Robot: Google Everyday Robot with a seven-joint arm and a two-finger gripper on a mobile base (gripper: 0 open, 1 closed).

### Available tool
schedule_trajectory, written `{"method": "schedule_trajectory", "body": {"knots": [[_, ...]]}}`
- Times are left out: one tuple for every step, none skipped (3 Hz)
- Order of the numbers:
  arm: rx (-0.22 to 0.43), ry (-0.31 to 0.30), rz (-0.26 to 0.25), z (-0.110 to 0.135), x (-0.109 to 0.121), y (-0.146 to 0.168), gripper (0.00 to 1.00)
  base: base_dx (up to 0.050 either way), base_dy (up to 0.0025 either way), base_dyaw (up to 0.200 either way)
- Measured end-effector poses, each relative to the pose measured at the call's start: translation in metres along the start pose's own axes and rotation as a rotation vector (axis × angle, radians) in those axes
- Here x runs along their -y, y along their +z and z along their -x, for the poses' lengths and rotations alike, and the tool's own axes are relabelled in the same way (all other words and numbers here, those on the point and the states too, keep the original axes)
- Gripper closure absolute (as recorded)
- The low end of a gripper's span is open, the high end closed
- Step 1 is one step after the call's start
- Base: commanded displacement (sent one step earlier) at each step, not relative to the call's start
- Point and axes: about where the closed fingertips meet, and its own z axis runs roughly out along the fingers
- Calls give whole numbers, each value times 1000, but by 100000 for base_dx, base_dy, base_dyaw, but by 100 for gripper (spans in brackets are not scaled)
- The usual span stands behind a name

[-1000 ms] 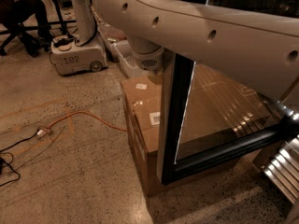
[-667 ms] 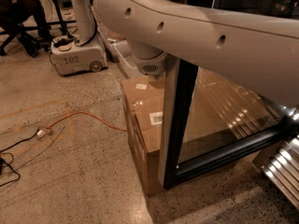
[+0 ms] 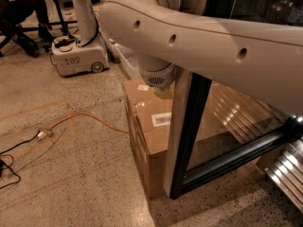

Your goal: Close left fridge door

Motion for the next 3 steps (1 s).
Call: {"method": "schedule_trajectory", "body": {"knots": [[10, 31, 3, -9, -6, 3, 100, 0, 0, 0], [29, 78, 2, -22, -32, 5, 100, 0, 0, 0], [3, 141, -19, -37, -93, 4, 100, 0, 0, 0]]}}
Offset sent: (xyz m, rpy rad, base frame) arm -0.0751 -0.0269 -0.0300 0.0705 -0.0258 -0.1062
